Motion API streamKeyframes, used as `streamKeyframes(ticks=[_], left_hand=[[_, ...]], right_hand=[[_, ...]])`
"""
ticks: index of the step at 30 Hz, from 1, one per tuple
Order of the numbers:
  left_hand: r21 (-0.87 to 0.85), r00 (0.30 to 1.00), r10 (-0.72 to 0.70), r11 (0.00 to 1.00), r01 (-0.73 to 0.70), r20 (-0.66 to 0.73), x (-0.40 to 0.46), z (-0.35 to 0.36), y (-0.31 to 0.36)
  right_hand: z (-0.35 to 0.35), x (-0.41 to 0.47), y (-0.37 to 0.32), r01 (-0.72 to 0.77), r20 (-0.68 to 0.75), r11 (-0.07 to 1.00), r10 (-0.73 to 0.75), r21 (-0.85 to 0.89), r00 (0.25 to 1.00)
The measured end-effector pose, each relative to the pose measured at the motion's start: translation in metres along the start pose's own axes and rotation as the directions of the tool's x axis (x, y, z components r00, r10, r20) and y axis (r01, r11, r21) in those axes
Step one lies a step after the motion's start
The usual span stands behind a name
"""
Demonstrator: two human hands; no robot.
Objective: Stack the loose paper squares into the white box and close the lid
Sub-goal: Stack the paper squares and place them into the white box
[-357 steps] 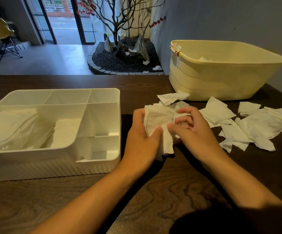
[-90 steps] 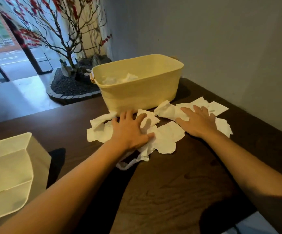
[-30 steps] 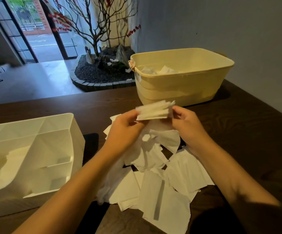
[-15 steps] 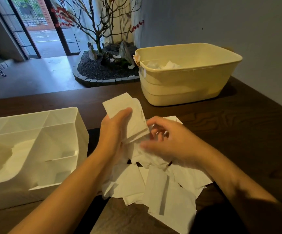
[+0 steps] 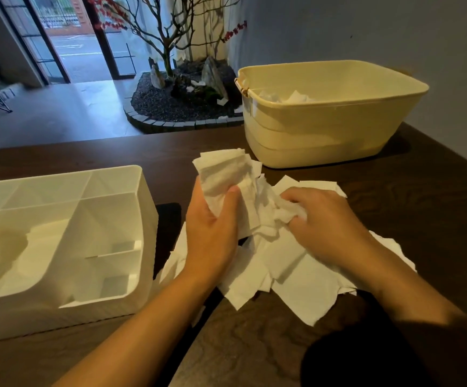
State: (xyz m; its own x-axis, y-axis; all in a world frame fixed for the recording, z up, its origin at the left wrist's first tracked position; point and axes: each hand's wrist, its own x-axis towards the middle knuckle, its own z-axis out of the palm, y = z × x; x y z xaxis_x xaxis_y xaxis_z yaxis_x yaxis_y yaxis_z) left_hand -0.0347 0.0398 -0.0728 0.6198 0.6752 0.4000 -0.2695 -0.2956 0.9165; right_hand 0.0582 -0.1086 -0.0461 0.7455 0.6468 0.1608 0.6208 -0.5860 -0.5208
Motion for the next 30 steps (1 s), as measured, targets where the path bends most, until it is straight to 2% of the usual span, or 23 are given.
streamKeyframes(ticks=[2,4,7,10,13,15,17,18,20,21,23,25,26,28,30], left_hand=[[0.029,0.999,-0.012,1.000,0.011,0.035,0.002,0.000,-0.002],[0.026,0.999,-0.018,1.000,0.017,0.033,0.003,0.001,-0.004],[-0.002,1.000,-0.017,1.000,0.017,0.001,0.002,0.001,-0.006],[-0.014,1.000,-0.014,1.000,0.014,0.001,0.002,0.000,-0.005],[-0.042,1.000,-0.009,0.999,0.008,-0.017,0.003,-0.003,-0.001],[-0.023,1.000,0.009,1.000,-0.010,-0.019,0.001,-0.003,0.000],[0.016,0.999,0.040,0.999,-0.040,0.008,-0.001,-0.002,0.001],[0.035,0.998,0.055,0.998,-0.056,0.027,-0.002,-0.001,0.002],[0.053,0.995,0.080,0.995,-0.083,0.053,-0.004,0.000,0.002],[0.053,0.994,0.094,0.994,-0.097,0.052,-0.005,0.000,0.002],[0.031,0.993,0.111,0.993,-0.112,0.034,-0.006,0.000,0.003],[0.028,0.991,0.129,0.991,-0.129,0.020,-0.005,0.000,0.007],[0.035,0.989,0.146,0.989,-0.147,0.016,-0.005,0.001,0.009],[0.035,0.983,0.182,0.982,-0.183,0.027,-0.007,0.002,0.012],[0.054,0.969,0.232,0.970,-0.237,0.078,-0.011,0.003,0.013]], right_hand=[[0.000,0.000,-0.003,-0.036,-0.043,0.949,0.052,0.314,0.998],[-0.002,0.000,-0.009,-0.066,-0.022,0.805,0.098,0.589,0.995],[-0.006,0.002,-0.012,-0.169,0.045,0.660,0.200,0.732,0.979],[-0.009,0.003,-0.006,-0.251,0.122,0.713,0.228,0.655,0.966],[-0.022,0.003,-0.001,-0.269,0.245,0.869,0.178,0.416,0.953],[-0.029,0.003,0.006,-0.172,0.177,0.966,0.138,0.194,0.974],[-0.036,-0.001,0.005,-0.080,0.091,0.996,0.077,0.037,0.993],[-0.039,-0.004,0.003,-0.042,0.128,0.997,0.034,0.059,0.991],[-0.042,-0.013,-0.007,-0.041,0.345,0.976,-0.036,0.212,0.938],[-0.042,-0.016,-0.013,-0.054,0.457,0.979,-0.042,0.195,0.888],[-0.034,-0.020,-0.024,-0.021,0.578,1.000,0.029,-0.020,0.815],[-0.021,-0.021,-0.030,0.060,0.508,0.984,0.035,-0.169,0.861],[-0.019,-0.020,-0.029,0.079,0.433,0.984,-0.001,-0.162,0.901],[-0.028,-0.019,-0.020,0.028,0.338,0.999,-0.015,-0.031,0.941],[-0.048,-0.016,-0.007,-0.030,0.375,0.999,0.018,0.027,0.927]])
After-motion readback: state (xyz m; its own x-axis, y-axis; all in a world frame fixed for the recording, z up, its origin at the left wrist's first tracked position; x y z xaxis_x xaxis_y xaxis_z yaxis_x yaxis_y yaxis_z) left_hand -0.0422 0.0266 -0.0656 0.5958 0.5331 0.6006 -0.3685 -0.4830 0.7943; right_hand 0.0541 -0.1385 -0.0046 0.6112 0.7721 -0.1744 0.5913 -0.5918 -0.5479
